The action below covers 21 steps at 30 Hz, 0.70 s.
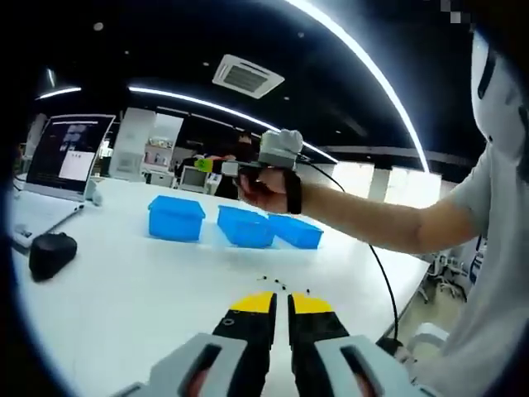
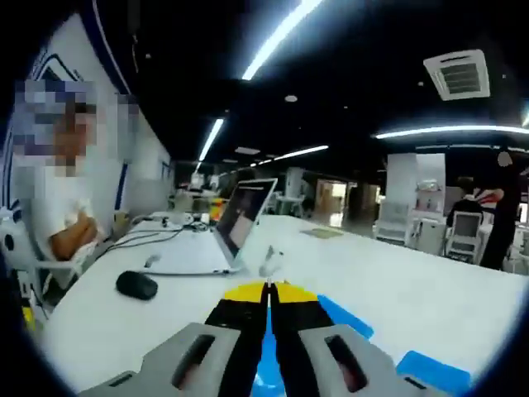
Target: Pick up the resistors one by one and place each resistor into its matching bin, sorting the parts by color and model until every resistor is separated into the correct bin for its type
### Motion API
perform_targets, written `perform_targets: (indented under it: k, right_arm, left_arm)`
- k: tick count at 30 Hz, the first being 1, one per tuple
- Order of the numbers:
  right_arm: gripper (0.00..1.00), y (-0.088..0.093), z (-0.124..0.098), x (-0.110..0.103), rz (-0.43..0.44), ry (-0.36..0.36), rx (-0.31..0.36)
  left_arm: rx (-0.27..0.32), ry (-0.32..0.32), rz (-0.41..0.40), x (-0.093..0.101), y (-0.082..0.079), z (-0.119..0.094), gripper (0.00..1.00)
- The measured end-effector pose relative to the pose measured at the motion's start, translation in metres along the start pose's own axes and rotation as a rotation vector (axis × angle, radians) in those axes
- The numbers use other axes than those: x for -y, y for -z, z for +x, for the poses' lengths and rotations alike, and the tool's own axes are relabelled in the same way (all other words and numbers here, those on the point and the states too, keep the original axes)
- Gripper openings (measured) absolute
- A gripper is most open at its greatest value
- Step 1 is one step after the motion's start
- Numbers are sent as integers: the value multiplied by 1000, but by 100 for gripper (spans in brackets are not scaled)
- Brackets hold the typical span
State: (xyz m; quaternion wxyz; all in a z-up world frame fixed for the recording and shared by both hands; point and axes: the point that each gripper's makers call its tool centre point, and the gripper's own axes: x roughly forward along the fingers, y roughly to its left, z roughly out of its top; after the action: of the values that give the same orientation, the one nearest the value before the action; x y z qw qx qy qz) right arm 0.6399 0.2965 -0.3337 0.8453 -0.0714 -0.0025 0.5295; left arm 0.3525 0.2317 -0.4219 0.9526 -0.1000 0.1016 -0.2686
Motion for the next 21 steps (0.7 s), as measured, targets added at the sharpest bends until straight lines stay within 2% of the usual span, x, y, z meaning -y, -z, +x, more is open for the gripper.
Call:
perform_targets:
  k: [2,4,7,9,11,12,14,21]
  right_arm:
    - [5,4,4,1,19,0,-1]
    - [5,11,8,9,28,18,-10]
    - [6,25,12,17,17,44,-46]
    - [16,33,18,35,38,71,-59]
    - [32,40,20,47,107,106,-78]
    - [34,38,19,51,90,113,-70]
    - [32,32,13,47,55,125,-58]
    - [25,27,5,55,39,112,-45]
  left_arm:
    - [2,-8,21,-3,-1,-3,9]
    - [-13,-36,86,-9,0,-5,9]
    - [-10,-32,59,-10,1,-5,9]
    - [-15,-28,59,-9,3,-4,9]
    - [-15,-20,56,-7,3,-3,9]
    - [-14,-17,55,-6,3,-3,9]
    - [-13,-14,55,-4,4,-2,9]
    - [-26,-4,52,-2,8,1,9]
